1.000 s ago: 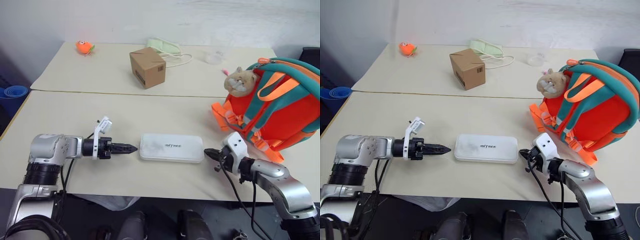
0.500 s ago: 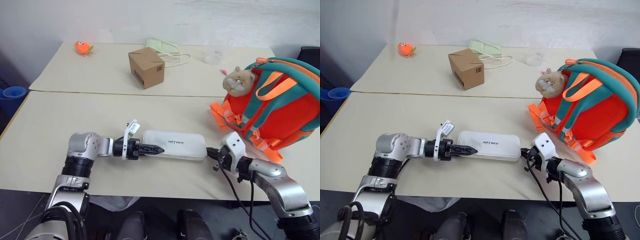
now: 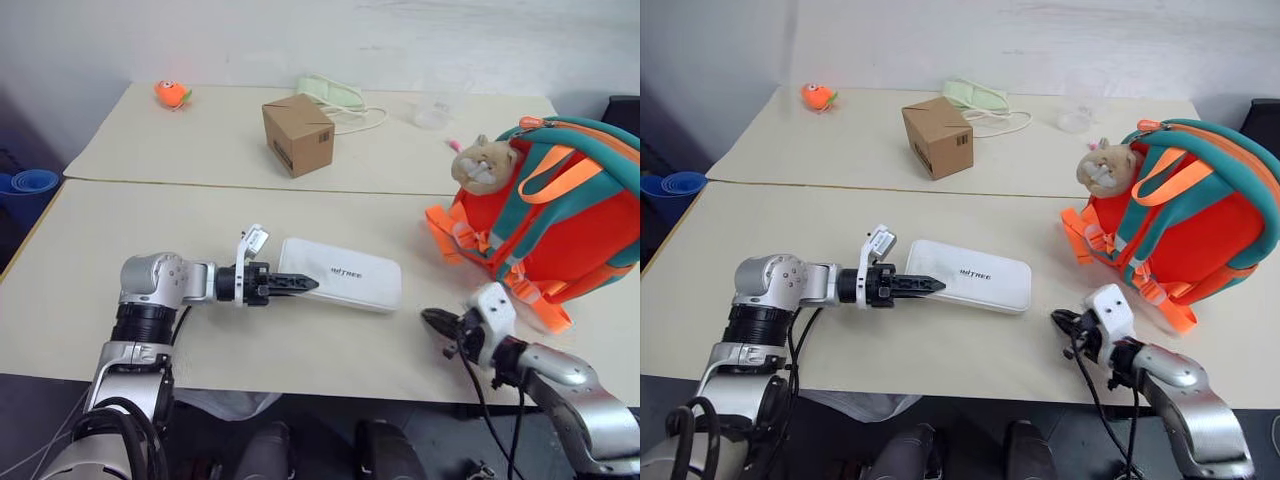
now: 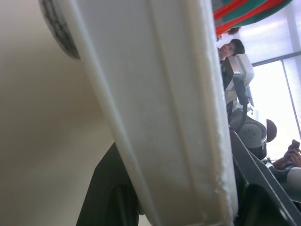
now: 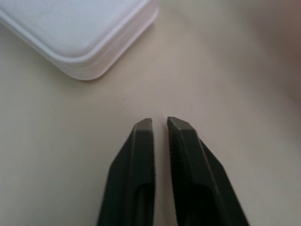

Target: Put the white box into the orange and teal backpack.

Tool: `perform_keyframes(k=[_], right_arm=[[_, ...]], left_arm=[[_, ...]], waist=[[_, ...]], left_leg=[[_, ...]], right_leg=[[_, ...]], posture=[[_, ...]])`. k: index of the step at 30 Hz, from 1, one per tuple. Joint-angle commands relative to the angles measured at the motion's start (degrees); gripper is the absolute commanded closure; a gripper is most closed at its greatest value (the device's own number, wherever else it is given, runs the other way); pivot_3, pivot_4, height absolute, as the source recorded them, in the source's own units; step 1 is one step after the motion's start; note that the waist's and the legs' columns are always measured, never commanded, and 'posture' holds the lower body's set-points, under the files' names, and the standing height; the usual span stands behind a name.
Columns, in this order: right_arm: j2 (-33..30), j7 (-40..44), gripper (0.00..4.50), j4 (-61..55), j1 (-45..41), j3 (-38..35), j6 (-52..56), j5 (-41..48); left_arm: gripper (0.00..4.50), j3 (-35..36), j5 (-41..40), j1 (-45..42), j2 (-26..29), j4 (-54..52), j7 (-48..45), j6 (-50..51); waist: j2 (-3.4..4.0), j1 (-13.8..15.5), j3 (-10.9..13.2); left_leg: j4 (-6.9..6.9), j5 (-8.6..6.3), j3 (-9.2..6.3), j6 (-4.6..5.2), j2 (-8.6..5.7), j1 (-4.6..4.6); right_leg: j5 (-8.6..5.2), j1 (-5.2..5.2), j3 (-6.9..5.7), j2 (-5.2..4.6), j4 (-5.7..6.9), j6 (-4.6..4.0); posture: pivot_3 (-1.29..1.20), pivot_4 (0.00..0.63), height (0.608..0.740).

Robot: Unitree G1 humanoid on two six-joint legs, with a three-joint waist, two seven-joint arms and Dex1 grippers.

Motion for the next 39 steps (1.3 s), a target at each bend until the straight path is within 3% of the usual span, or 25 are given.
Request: perform_keyframes(k=[1, 6, 10, 18, 22, 26, 33, 36, 39], right_arm=[[0.6, -2.9, 2.94, -8.9, 4.2, -12.9, 3.8, 9.1], [-0.8, -7.2, 1.26, -9.0, 2.7, -22.5, 7.6, 16.4], [-2.9, -9.4, 0.03, -3.9, -5.6, -18.8, 8.2, 14.8], [1.0, -15.5, 0.0, 11.7, -24.3, -11.0, 5.0, 9.6], [1.5, -13.6, 0.0, 16.5, -27.4, -8.3, 1.8, 7.0], [1.4, -10.7, 0.88, 18.1, -26.9, -7.3, -2.0, 5.8], [0.7, -6.5, 3.31, 16.5, -26.9, -7.5, -2.7, 7.9], [-0.4, -1.3, 4.24, 13.7, -26.0, -7.9, 1.1, 14.1], [-3.0, 5.0, 4.44, 7.9, -24.0, -9.2, 7.3, 25.2]], left_arm=[[2.95, 6.2, -4.7, 0.1, 1.3, -4.8, 0.3, 2.0], [2.95, 12.0, -8.2, 1.2, 2.4, -10.0, 2.1, 4.8], [2.95, 15.5, -10.7, 1.2, 1.6, -12.7, 3.8, 5.1], [2.95, 17.6, -14.6, 1.9, 1.2, -18.6, 6.2, 5.0], [2.95, 18.9, -16.6, 2.7, 1.3, -20.0, 7.0, 4.3], [2.95, 19.9, -16.3, 4.2, 3.5, -20.4, 7.5, 1.7], [2.95, 20.5, -15.6, 5.7, 6.0, -18.9, 7.1, -4.4], [2.95, 20.0, -12.9, 5.6, 6.3, -18.6, 8.2, -10.8], [2.95, 19.8, -13.0, 2.4, 5.9, -19.9, 8.7, -15.0]], waist=[[0.0, -0.1, 0.0], [-0.01, -0.7, 0.0], [-0.01, -0.8, 0.0], [-0.05, -0.7, 0.0], [-0.05, -0.6, 0.0], [-0.05, -0.7, 0.0], [-0.05, -0.9, 0.0], [-0.04, -0.9, 0.0], [-0.05, -0.7, 0.0]], left_leg=[[0.0, 0.0, -0.01, 0.0, 0.0, 0.0], [-0.03, -0.05, -0.08, -0.09, 0.1, 0.1], [-0.05, -0.03, 0.01, -0.08, 0.07, 0.14], [-0.06, 0.01, 0.07, -0.07, 0.01, 0.02], [-0.09, 0.0, 0.12, -0.08, 0.03, 0.01], [-0.1, 0.0, 0.18, -0.06, 0.01, 0.0], [-0.1, 0.0, 0.23, -0.05, 0.04, 0.05], [-0.11, 0.0, 0.23, -0.06, 0.05, 0.04], [-0.11, -0.01, 0.21, -0.07, 0.08, 0.03]], right_leg=[[0.0, 0.0, 0.01, 0.0, 0.0, 0.0], [-0.01, 0.03, 0.43, 0.03, -0.18, -0.03], [-0.02, -0.01, 0.61, 0.03, -0.14, -0.04], [-0.02, -0.12, 0.61, 0.05, -0.16, -0.04], [-0.02, -0.15, 0.64, 0.08, -0.01, -0.03], [-0.01, -0.15, 0.64, 0.11, -0.01, -0.01], [0.01, -0.15, 0.64, 0.12, 0.02, 0.01], [0.01, -0.15, 0.66, 0.12, 0.01, 0.01], [0.01, -0.14, 0.66, 0.12, -0.03, 0.01]], posture=[[0.0, 0.15, 0.74], [0.0, 0.15, 0.74], [0.0, 0.15, 0.74], [0.0, 0.15, 0.74], [0.0, 0.15, 0.74], [0.0, 0.15, 0.74], [0.0, 0.15, 0.74], [0.0, 0.15, 0.74], [0.0, 0.15, 0.74]])
